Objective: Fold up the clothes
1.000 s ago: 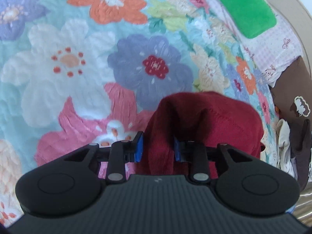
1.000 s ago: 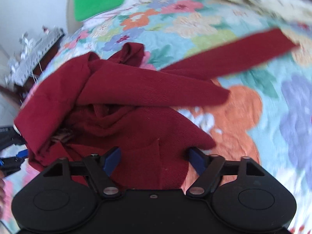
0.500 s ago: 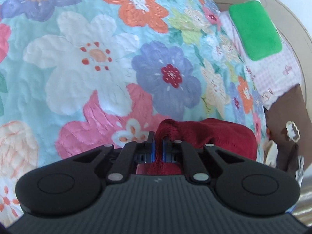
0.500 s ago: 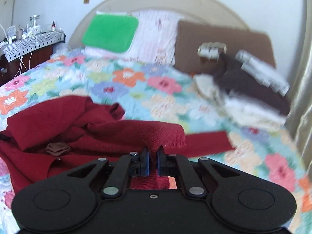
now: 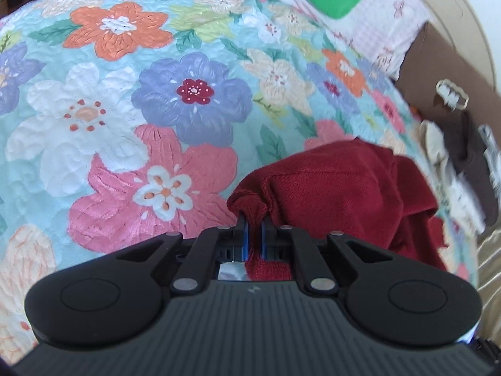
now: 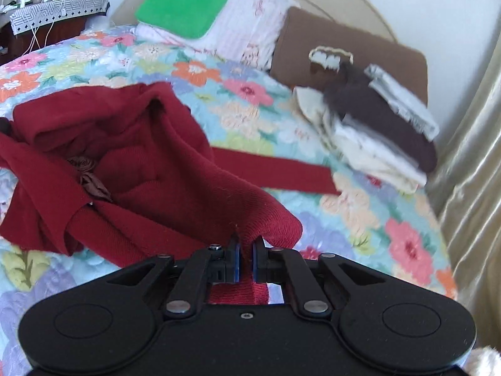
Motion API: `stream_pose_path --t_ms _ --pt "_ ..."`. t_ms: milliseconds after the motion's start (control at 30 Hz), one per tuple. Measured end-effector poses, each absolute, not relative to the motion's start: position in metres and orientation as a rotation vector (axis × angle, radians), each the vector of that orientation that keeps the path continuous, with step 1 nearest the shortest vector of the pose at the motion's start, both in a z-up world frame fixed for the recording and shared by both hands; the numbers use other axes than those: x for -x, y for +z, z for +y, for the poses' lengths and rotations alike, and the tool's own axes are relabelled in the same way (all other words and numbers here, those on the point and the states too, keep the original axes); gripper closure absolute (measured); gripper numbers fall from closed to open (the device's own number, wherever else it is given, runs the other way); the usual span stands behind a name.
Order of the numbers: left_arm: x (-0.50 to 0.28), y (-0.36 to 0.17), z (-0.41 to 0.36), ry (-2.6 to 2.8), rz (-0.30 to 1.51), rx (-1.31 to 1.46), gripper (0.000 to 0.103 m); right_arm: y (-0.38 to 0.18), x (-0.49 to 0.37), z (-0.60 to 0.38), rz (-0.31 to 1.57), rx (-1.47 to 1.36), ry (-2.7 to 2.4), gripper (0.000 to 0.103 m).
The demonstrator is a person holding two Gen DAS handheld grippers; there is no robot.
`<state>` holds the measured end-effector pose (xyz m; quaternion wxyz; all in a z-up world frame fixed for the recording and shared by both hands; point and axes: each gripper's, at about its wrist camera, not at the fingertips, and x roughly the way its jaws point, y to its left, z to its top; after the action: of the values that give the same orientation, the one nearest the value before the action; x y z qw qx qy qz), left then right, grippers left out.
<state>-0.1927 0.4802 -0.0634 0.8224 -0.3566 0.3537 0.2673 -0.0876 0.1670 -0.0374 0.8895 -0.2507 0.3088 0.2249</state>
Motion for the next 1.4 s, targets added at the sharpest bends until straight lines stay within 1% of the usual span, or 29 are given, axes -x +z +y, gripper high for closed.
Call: stream_pose_path --t_ms 33,67,100,133,167,233,333,367,400,467,533,600,700,733,800,867,900,933,967,1000,1100,1167,1200,1233,1267,1300,1333,1367,1400 --pt "0.190 -0.063 0.478 0.576 0.772 0.725 0.095 -0.039 0.087 0.167 0.653 0.516 0.469 0.096" --pt "0.188 -0.063 0.476 0.578 0.789 0.701 0.091 -0.041 0.088 0.169 0.653 0.525 0.469 0.096" --pt "0.187 -0.065 0.476 0.563 0.796 0.711 0.077 -0.043 0.088 0.171 0.650 0.537 0.466 0.095" --pt "0.186 -0.066 0.476 0.549 0.804 0.722 0.069 -0.044 0.089 0.172 0.648 0.550 0.460 0.095" --pt "0.185 -0.067 0.476 0.537 0.809 0.734 0.065 -0.047 0.089 0.173 0.654 0.555 0.460 0.094" --pt "0.187 -0.067 0.477 0.535 0.804 0.760 0.065 -0.050 0.089 0.175 0.669 0.557 0.462 0.094" --pt "0.192 -0.056 0.474 0.566 0.762 0.707 0.065 -0.054 0.085 0.174 0.693 0.552 0.467 0.094" --pt "0.196 -0.051 0.475 0.556 0.713 0.720 0.063 -0.056 0.083 0.173 0.701 0.549 0.468 0.094" --pt "0.199 -0.046 0.476 0.543 0.661 0.738 0.059 -0.057 0.081 0.171 0.711 0.545 0.467 0.094" --pt "0.204 -0.037 0.477 0.483 0.561 0.793 0.058 -0.061 0.074 0.166 0.730 0.535 0.460 0.094" --pt "0.202 -0.032 0.474 0.456 0.533 0.787 0.058 -0.069 0.069 0.162 0.713 0.580 0.405 0.091" --pt "0.193 -0.030 0.467 0.443 0.553 0.724 0.058 -0.077 0.062 0.158 0.702 0.630 0.330 0.091" --pt "0.176 -0.034 0.455 0.396 0.623 0.645 0.058 -0.073 0.045 0.141 0.734 0.577 0.273 0.091" --pt "0.170 -0.036 0.450 0.375 0.649 0.617 0.058 -0.068 0.040 0.135 0.748 0.524 0.281 0.087" --pt "0.157 -0.039 0.438 0.337 0.694 0.547 0.053 -0.054 0.032 0.130 0.775 0.411 0.339 0.081" --pt "0.147 -0.041 0.428 0.312 0.725 0.488 0.051 -0.044 0.031 0.135 0.792 0.334 0.428 0.074" --pt "0.143 -0.042 0.425 0.304 0.732 0.464 0.048 -0.041 0.030 0.139 0.797 0.308 0.473 0.066" --pt "0.139 -0.043 0.422 0.297 0.739 0.442 0.045 -0.039 0.029 0.144 0.801 0.279 0.519 0.061" --pt "0.135 -0.045 0.420 0.290 0.745 0.424 0.039 -0.038 0.027 0.149 0.807 0.252 0.567 0.060" --pt "0.132 -0.048 0.420 0.285 0.754 0.408 0.035 -0.038 0.025 0.156 0.818 0.233 0.613 0.060" --pt "0.121 -0.055 0.421 0.285 0.771 0.360 0.028 -0.037 0.017 0.178 0.842 0.183 0.732 0.059" --pt "0.112 -0.059 0.423 0.309 0.773 0.329 0.023 -0.033 0.008 0.191 0.835 0.161 0.777 0.055" --pt "0.109 -0.062 0.424 0.323 0.779 0.319 0.022 -0.032 0.004 0.197 0.824 0.160 0.786 0.051" --pt "0.105 -0.065 0.426 0.338 0.786 0.311 0.022 -0.029 -0.001 0.203 0.808 0.165 0.791 0.047" --pt "0.101 -0.068 0.429 0.354 0.793 0.305 0.026 -0.028 -0.009 0.210 0.791 0.174 0.796 0.046" --pt "0.099 -0.071 0.432 0.373 0.804 0.302 0.053 -0.026 -0.016 0.216 0.782 0.183 0.793 0.044" --pt "0.097 -0.073 0.438 0.389 0.823 0.306 0.069 -0.025 -0.023 0.222 0.775 0.189 0.786 0.043" --pt "0.096 -0.075 0.443 0.404 0.837 0.314 0.081 -0.024 -0.031 0.228 0.775 0.187 0.794 0.043" --pt "0.097 -0.076 0.451 0.412 0.829 0.340 0.083 -0.024 -0.039 0.233 0.774 0.184 0.802 0.043"
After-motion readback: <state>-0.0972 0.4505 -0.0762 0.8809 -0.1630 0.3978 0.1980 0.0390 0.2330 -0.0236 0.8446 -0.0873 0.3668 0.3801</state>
